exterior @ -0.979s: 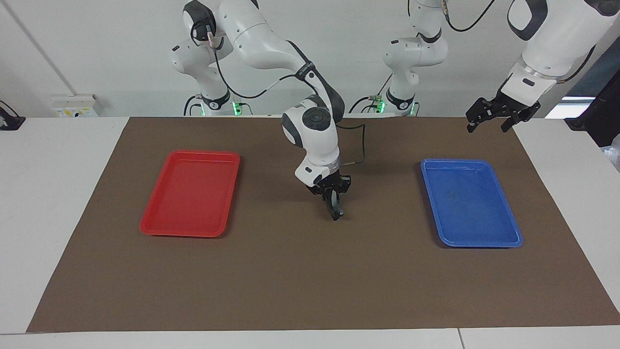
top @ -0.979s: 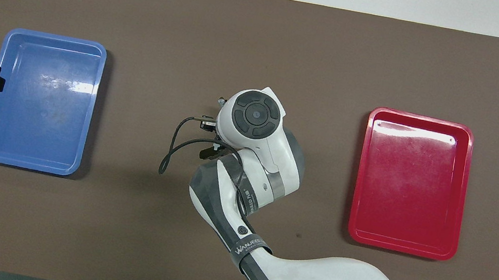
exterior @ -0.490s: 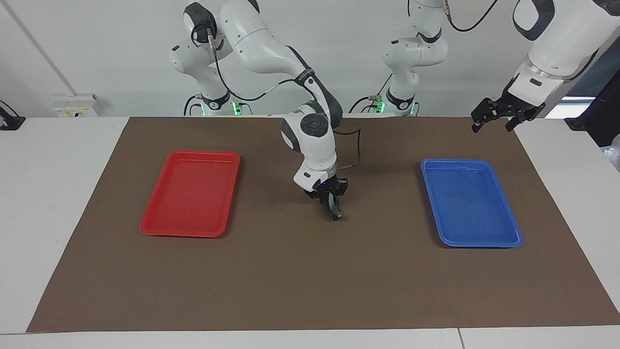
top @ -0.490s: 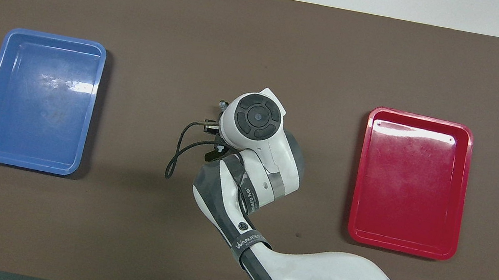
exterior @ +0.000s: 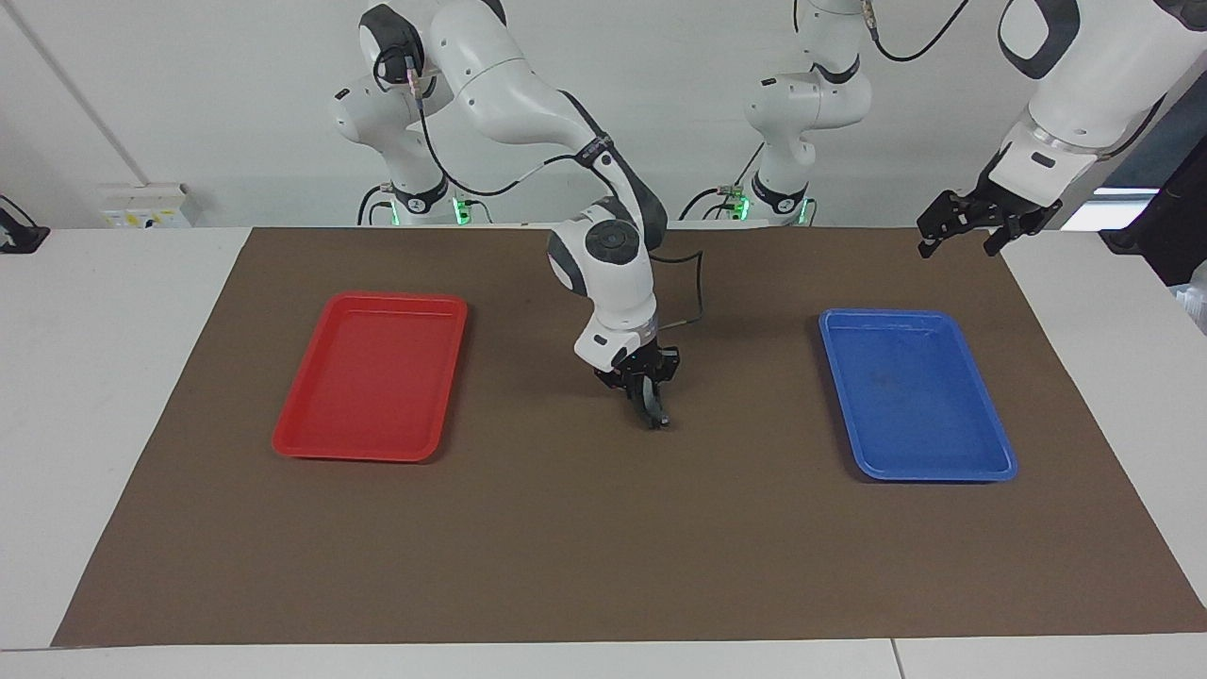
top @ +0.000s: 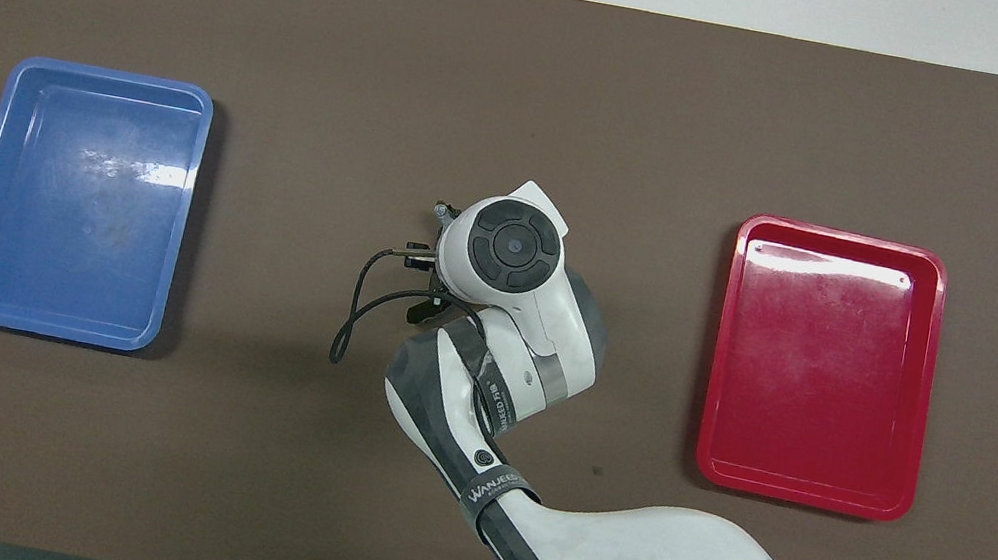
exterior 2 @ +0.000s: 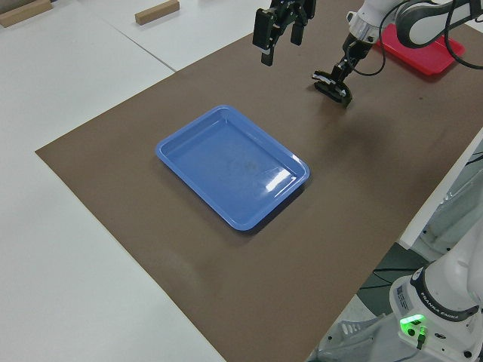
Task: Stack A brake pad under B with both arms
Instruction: 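Lower the silver pad onto the dark pad and open the right gripper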
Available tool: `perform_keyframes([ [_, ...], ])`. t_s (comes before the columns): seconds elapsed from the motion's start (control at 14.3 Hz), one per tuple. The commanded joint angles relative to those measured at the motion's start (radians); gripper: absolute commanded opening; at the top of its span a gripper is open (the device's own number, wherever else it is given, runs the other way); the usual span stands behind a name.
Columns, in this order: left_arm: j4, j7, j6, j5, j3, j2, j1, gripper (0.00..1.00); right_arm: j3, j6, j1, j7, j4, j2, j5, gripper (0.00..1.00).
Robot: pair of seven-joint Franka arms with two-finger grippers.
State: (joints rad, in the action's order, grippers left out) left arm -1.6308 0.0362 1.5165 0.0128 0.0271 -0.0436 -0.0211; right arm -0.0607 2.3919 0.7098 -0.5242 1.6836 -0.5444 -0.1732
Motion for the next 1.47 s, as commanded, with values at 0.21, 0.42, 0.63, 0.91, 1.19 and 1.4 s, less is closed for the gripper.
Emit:
perform_keyframes([
  [0.21, -0.003, 0.007, -0.016, 0.006, 0.005, -0.006, -0.011, 1.0, 0.009, 0.047, -0.006, 0.026, 0.048, 0.018, -0.023, 0.12],
  [0.42, -0.003, 0.007, -0.016, 0.006, 0.005, -0.006, -0.011, 1.0, 0.009, 0.04, -0.001, 0.017, 0.038, 0.018, -0.022, 1.0],
  [0.63, -0.003, 0.007, -0.016, 0.006, 0.005, -0.006, -0.011, 1.0, 0.009, 0.003, 0.011, 0.01, -0.011, 0.023, -0.022, 1.0],
  [0.91, -0.003, 0.007, -0.016, 0.006, 0.005, -0.006, -0.011, 1.0, -0.008, -0.14, -0.057, 0.009, -0.016, 0.162, 0.01, 1.0],
  [1.19, -0.003, 0.007, -0.015, 0.006, 0.005, -0.006, -0.011, 1.0, -0.005, -0.348, -0.237, 0.03, -0.015, 0.311, 0.067, 1.0],
  [1.4, -0.003, 0.007, -0.015, 0.006, 0.005, -0.006, -0.011, 1.0, -0.005, -0.543, -0.364, 0.156, -0.013, 0.4, 0.122, 1.0],
])
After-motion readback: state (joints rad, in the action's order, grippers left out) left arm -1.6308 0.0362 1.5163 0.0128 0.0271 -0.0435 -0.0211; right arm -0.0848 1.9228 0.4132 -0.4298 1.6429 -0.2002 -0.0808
